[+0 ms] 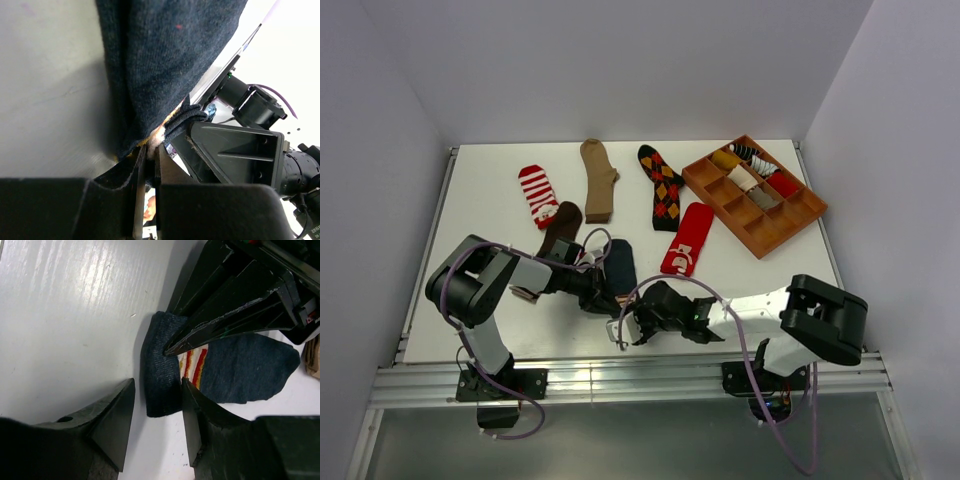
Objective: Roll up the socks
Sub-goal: Roll the sock at the center of the board.
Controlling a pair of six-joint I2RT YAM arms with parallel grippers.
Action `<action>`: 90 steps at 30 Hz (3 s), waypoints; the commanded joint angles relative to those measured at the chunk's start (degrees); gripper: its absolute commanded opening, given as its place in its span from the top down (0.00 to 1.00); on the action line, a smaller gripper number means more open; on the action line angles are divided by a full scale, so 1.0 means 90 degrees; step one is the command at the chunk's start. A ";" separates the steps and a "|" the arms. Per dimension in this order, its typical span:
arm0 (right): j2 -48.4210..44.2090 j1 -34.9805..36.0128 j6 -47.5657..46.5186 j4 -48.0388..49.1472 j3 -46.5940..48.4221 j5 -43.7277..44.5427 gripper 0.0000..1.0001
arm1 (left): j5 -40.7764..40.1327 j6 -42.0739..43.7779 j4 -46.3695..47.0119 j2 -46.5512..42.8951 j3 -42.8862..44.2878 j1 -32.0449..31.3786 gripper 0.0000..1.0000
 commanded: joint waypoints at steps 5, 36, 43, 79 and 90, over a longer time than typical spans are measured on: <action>0.0298 0.0032 0.0205 0.0204 0.0341 -0.0017 0.64 | -0.0880 0.0565 -0.0917 0.0191 -0.0210 0.0063 0.99; 0.2435 -0.2380 0.1846 -0.5839 0.4696 -0.4479 0.84 | -0.3379 -0.0245 0.0000 -0.2435 -0.0601 0.0180 0.60; 0.3305 -0.2927 0.2138 -0.6818 0.5594 -0.4949 0.85 | -0.3711 0.0008 0.0088 -0.2670 -0.0543 0.0151 0.61; 0.5123 -0.3493 0.3174 -0.7844 0.7090 -0.5203 0.87 | -0.3390 0.0995 0.3311 -0.1362 -0.1411 -0.1295 0.62; 0.4528 -0.3571 0.3350 -0.7239 0.6613 -0.4813 0.64 | -0.3116 0.0585 0.2678 -0.0796 -0.1139 -0.1285 1.00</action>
